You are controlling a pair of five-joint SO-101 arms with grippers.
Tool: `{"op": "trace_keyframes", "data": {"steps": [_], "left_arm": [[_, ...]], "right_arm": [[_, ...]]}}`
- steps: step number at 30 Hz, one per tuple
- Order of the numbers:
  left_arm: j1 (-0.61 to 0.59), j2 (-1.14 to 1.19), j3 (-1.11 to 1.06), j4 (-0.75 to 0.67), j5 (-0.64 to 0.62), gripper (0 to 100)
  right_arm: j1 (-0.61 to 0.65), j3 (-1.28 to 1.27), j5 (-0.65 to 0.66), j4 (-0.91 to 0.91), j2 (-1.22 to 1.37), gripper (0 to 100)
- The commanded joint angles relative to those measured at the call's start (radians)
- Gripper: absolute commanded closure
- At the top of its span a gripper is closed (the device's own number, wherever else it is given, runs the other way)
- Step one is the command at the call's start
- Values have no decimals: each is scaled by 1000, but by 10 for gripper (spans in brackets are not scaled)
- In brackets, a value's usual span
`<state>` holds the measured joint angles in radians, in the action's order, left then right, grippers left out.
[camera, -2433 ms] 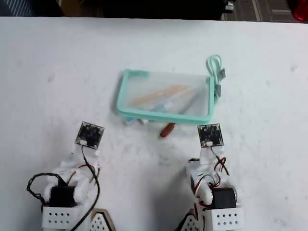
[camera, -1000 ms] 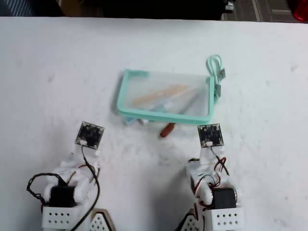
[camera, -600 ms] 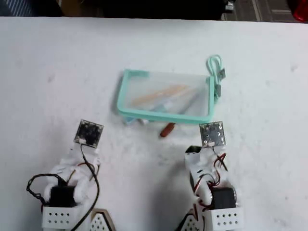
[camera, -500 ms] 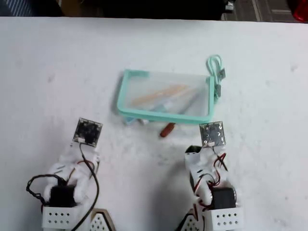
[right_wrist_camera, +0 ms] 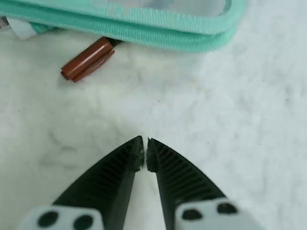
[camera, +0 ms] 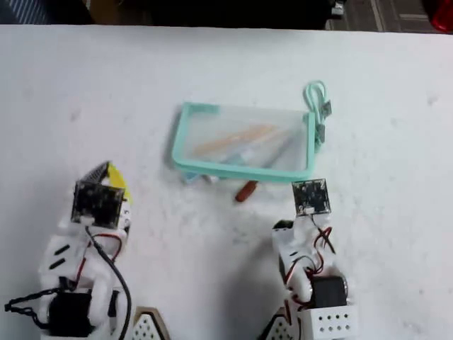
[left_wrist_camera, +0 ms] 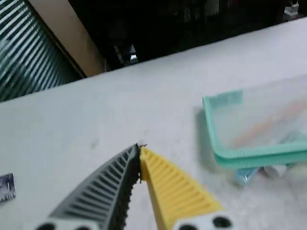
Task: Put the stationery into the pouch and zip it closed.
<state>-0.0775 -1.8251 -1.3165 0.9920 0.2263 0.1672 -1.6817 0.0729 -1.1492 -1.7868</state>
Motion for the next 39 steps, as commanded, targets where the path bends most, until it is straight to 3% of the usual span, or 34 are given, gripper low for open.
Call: {"op": "trace_keyframes", "data": {"steps": [1,8,15,25,31,39], "left_arm": [[68,4,78,-130,-9,976],[251,4,8,-238,-11,976],[252,4,-157,-252,-3,976],[199,4,-181,-269,-9,977],[194,4,-213,-288,-11,976],[194,4,-275,-377,-12,976]], "right_arm": [[12,-9,11,-19,-4,981],[8,-9,11,-19,-4,981],[15,-9,11,-19,-4,981],[13,-9,9,-15,-4,981],[-18,-9,6,189,-4,981],[35,-9,14,483,-4,981]]}}
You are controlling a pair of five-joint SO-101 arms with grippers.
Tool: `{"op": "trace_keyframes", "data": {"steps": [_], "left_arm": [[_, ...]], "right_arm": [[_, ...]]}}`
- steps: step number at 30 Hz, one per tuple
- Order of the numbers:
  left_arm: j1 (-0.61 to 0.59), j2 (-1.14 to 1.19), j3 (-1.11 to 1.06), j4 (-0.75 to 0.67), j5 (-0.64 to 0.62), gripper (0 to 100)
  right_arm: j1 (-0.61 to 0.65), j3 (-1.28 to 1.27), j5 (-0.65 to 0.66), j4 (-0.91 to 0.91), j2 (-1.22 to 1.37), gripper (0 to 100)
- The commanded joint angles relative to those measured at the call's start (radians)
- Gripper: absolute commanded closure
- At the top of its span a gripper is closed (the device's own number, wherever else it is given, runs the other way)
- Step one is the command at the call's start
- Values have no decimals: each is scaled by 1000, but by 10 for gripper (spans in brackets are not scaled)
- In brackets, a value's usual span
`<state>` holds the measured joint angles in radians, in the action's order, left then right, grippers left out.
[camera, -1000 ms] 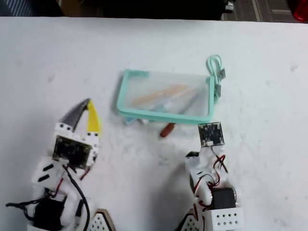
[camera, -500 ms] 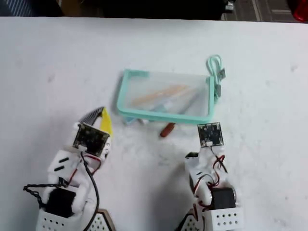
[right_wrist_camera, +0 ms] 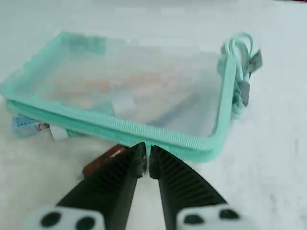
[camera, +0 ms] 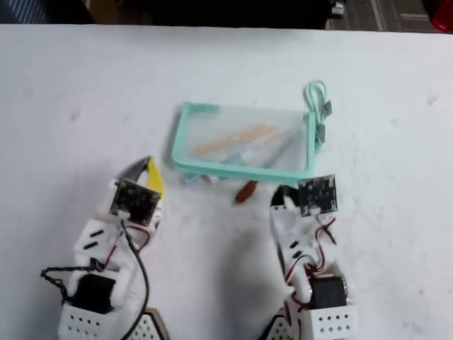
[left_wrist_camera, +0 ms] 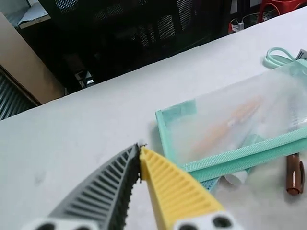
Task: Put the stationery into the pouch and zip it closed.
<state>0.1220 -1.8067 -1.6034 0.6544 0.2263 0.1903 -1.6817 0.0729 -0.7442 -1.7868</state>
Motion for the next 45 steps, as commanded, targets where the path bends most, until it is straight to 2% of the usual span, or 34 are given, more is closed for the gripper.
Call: {"op": "trace_keyframes", "data": {"steps": [1,3,7,12,15,21,25,29,45], "left_arm": [[-5,-15,12,-40,-12,976],[-5,-15,23,-32,-12,976],[-7,-15,81,52,-14,976],[-36,-15,104,77,-14,976],[-74,-15,104,74,-14,976],[-88,-15,72,25,-12,976],[-88,-15,46,-20,-11,976],[-136,-15,48,-31,-12,976],[-111,-15,43,-32,-6,976]], "right_arm": [[10,-9,17,94,-4,981],[5,-9,71,113,-4,981],[5,-9,269,147,-4,981],[24,-2,448,346,-5,981],[105,-5,450,414,2,981],[302,-8,450,318,4,981],[268,-9,451,196,-2,982],[216,-9,450,183,-4,982],[277,-9,450,125,-4,981]]}}
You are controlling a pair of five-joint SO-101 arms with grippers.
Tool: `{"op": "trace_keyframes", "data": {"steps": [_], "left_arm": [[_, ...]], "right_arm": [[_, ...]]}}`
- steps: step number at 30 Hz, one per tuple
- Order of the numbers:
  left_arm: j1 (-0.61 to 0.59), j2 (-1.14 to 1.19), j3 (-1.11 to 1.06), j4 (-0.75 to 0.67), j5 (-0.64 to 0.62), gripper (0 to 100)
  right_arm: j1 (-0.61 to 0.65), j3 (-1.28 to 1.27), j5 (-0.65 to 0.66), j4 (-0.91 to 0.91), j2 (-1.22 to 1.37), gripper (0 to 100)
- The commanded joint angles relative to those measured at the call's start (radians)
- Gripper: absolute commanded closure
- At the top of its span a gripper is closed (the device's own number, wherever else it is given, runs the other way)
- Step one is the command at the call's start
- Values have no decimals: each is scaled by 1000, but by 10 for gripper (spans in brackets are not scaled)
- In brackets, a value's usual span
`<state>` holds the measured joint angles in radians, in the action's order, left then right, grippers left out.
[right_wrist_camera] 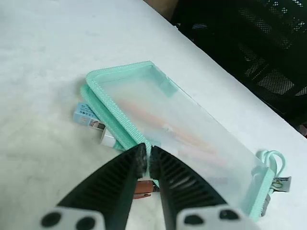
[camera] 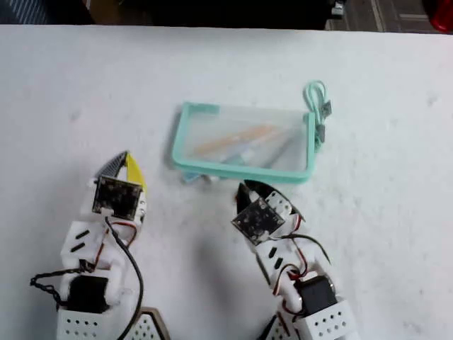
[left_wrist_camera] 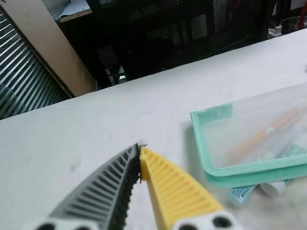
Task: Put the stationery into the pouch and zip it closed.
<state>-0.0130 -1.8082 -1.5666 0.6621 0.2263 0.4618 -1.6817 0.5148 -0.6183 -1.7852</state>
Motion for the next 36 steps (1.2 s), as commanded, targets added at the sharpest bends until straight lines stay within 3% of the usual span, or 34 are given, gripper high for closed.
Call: {"op": "trace_keyframes", "data": {"steps": [1,5,36], "left_arm": [[47,-13,6,-40,-6,976],[119,-13,3,-38,-5,976],[117,-13,-81,-87,77,976]], "right_arm": [[5,-9,8,-1,-5,981],[5,-9,15,-2,-5,981],[-94,-2,8,15,-5,982]]}}
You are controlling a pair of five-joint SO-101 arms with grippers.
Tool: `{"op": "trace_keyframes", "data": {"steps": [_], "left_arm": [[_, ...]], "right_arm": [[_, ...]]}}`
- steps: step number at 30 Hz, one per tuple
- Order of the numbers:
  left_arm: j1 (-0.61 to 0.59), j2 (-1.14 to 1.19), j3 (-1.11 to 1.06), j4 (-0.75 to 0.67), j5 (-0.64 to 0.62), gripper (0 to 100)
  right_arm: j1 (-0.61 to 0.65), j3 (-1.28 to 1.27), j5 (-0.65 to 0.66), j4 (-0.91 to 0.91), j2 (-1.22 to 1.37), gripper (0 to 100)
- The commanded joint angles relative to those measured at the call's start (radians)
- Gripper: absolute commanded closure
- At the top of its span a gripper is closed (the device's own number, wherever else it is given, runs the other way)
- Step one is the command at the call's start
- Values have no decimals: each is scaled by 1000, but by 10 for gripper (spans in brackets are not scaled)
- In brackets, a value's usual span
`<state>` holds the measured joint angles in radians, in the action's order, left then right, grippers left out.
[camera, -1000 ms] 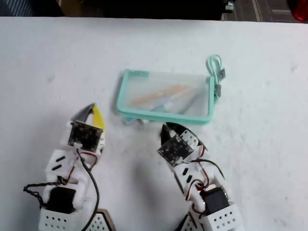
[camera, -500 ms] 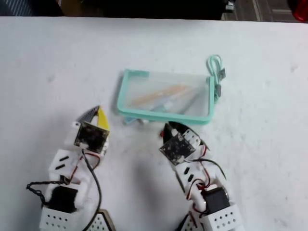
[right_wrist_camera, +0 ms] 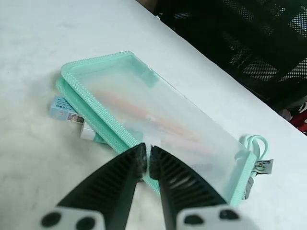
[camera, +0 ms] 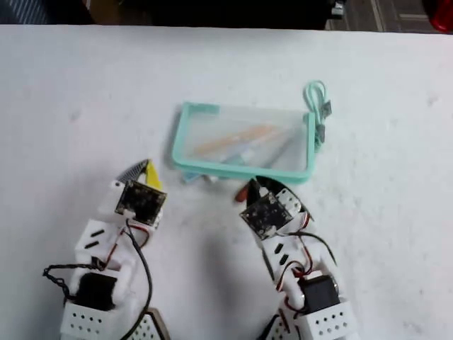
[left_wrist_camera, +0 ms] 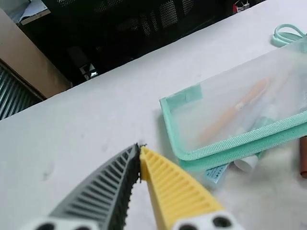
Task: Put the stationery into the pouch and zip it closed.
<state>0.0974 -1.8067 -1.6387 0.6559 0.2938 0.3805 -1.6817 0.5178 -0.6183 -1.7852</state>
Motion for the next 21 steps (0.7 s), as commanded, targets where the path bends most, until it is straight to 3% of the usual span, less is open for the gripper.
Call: {"op": "trace_keyframes", "data": {"steps": [1,4,11,17,21], "left_arm": [[7,-15,-21,-100,26,976],[15,-12,-55,-138,95,976],[16,-13,-54,-126,103,976],[16,-12,-40,-121,12,976],[16,-12,29,-21,3,976]], "right_arm": [[-15,-2,6,15,-5,982],[-15,-2,12,15,-5,982],[-15,21,6,-18,-5,982],[-15,21,5,-19,-2,982],[-21,44,-64,-24,4,983]]}}
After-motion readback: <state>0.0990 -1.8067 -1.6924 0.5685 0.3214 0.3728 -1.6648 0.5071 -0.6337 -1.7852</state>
